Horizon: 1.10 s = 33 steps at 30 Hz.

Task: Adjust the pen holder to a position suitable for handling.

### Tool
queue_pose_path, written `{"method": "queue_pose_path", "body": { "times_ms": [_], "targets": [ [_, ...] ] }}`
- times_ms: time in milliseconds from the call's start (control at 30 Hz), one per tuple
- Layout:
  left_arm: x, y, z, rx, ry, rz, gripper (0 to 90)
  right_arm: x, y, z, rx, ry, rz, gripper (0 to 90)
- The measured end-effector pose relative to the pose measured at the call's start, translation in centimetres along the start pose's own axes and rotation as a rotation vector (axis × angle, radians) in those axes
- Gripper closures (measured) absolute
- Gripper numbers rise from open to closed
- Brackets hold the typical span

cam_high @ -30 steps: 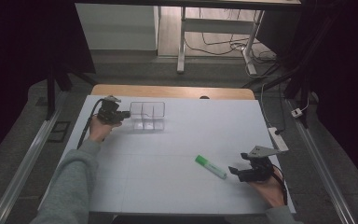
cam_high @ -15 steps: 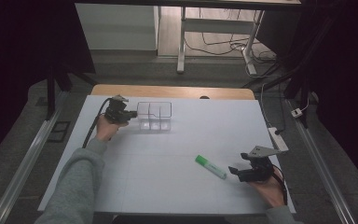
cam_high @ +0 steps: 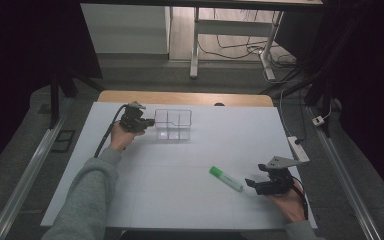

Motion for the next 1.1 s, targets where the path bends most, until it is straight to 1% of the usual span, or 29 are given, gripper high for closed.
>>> {"method": "queue_pose_path", "body": {
  "times_ms": [67, 300, 367, 433, 633, 833, 900, 967, 1033, 1100],
  "targets": [
    [0.2, -0.2, 0.2, 0.005, -0.001, -0.004, 88.7, 0.0, 0.0, 0.0, 0.001, -0.001, 0.0, 20.7],
    [0.9, -1.2, 0.8, 0.003, -0.003, -0.018, 88.7, 0.0, 0.0, 0.0, 0.0, 0.003, -0.002, 20.6],
    [1.1, -1.5, 1.0, 0.016, -0.001, -0.024, 88.6, 0.0, 0.0, 0.0, 0.001, 0.003, -0.002, 20.7],
    [1.3, -1.7, 1.2, 0.014, -0.001, -0.025, 88.7, 0.0, 0.0, 0.0, 0.0, 0.002, 0.0, 20.6],
    [1.6, -2.0, 1.5, 0.018, 0.001, -0.023, 88.7, 0.0, 0.1, 0.0, 0.001, 0.001, 0.004, 20.7],
    [2.2, -2.7, 2.0, 0.026, 0.002, -0.032, 88.6, 0.0, 0.1, -0.1, 0.0, 0.005, 0.002, 20.7],
    [2.0, -2.7, 2.0, 0.035, 0.005, -0.031, 88.6, 0.0, 0.1, 0.0, 0.0, 0.001, -0.003, 20.6],
    [1.7, -2.7, 1.9, 0.035, 0.0, -0.032, 88.7, 0.0, 0.0, 0.0, 0.0, 0.001, 0.002, 20.7],
    [1.0, -2.6, 1.6, 0.049, 0.001, -0.022, 88.7, -0.1, 0.0, 0.0, 0.002, -0.002, 0.004, 20.7],
    [0.1, -2.4, 1.2, 0.044, -0.008, -0.02, 88.7, -0.1, 0.0, 0.0, 0.003, -0.002, 0.004, 20.7]
  ]
}}
Point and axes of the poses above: each handheld gripper's, and its own axes: x roughly forward along the jaws, z roughly out of its top, y roughly to its left, the point moved 9 cm from there along x, roughly forward along the jaws, and after that the axes turned 3 degrees about -y, right-handed, at the moved point
